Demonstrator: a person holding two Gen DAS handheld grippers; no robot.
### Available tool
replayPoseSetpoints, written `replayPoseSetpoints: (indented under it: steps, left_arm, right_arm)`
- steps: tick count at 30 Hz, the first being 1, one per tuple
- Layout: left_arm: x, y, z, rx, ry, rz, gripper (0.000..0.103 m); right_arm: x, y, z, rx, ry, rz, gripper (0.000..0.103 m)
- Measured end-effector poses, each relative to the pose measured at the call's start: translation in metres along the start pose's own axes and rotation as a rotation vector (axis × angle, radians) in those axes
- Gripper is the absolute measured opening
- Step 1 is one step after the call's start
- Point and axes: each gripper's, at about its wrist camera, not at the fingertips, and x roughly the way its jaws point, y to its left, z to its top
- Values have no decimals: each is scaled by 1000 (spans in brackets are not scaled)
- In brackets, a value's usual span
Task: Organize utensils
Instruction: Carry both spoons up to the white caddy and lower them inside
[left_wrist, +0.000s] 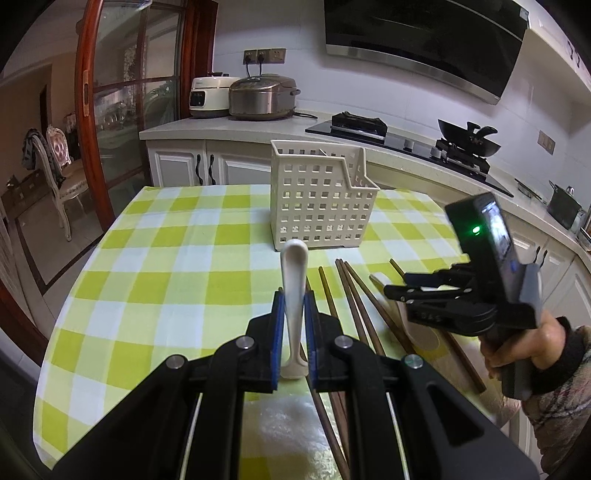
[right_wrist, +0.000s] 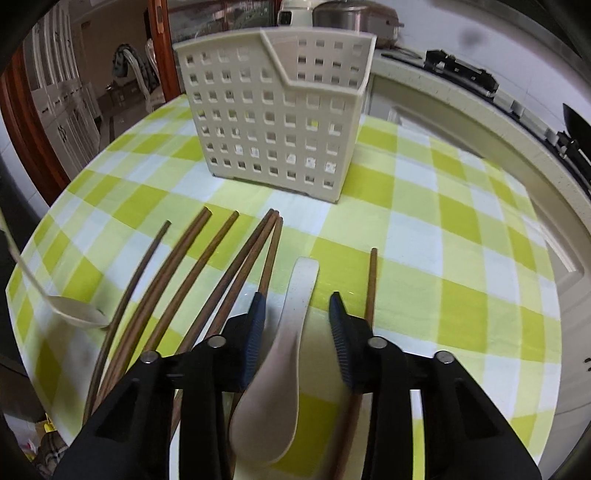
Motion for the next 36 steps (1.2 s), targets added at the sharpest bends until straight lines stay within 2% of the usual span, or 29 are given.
replayPoseSetpoints:
  steps: [5,6,9,16,23,30,36]
  left_arm:
    - [2,2,0,-2,-14,-1,11]
    - [2,1,0,-1,-16,0,11]
    - [1,0,-1,7,-23,5,11]
    - [-4,-1,1,12,-48,5,11]
    - [-12,-6,18,33,-87,-4,11]
    - [-23,-11,68,61,-139,-51,11]
    - [-27,-21,145,105,-222,-59,11]
  right_arm:
    - [18,0,6,-1,32,-4,24]
    - [21,0,7,-1,35,-3,20]
    - [23,-4,7,17,24,4,15]
    - [-17,-8,4,51,-101,-2,15]
    - [-67,-10,22,58,-258,-5,15]
    - [-97,-16,63,52,-371,-12,15]
    - [-110,-21,115,47,-436,-9,15]
